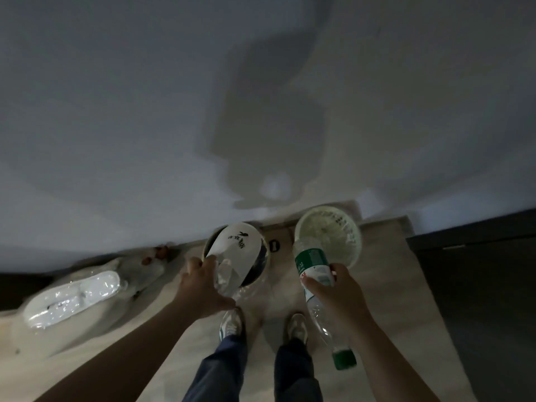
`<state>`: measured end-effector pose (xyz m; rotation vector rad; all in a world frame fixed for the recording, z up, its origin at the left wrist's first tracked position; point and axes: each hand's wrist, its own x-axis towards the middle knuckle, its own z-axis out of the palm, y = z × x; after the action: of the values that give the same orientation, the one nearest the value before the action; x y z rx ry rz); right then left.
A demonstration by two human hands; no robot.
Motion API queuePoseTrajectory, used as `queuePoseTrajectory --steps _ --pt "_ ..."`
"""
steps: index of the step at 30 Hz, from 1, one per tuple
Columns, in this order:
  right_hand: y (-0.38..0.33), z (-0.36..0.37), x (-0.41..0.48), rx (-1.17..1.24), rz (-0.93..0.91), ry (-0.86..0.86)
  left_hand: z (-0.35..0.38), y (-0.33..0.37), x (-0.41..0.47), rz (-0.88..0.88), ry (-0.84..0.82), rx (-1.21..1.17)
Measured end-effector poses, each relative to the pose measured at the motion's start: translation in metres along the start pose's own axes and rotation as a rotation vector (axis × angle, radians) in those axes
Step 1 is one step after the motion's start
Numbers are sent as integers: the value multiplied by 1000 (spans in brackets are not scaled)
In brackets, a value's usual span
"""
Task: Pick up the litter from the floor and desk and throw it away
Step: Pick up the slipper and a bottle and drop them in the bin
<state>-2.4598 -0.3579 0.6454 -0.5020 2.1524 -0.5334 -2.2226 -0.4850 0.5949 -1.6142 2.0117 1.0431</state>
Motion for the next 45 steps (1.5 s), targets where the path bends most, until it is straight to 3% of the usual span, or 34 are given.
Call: queuePoseTrajectory --steps 9,19,32,45 --pt "59 23 102 -172 -17 -99 84 -10 79 -205 -84 7" --pt "125 71 190 -222 1 -96 158 -30 187 -283 -105 -2" --pt "158 95 231 -246 -19 -107 184 -29 242 -210 -43 -18" --pt "150 50 272 -440 193 -109 189 8 210 60 -241 172"
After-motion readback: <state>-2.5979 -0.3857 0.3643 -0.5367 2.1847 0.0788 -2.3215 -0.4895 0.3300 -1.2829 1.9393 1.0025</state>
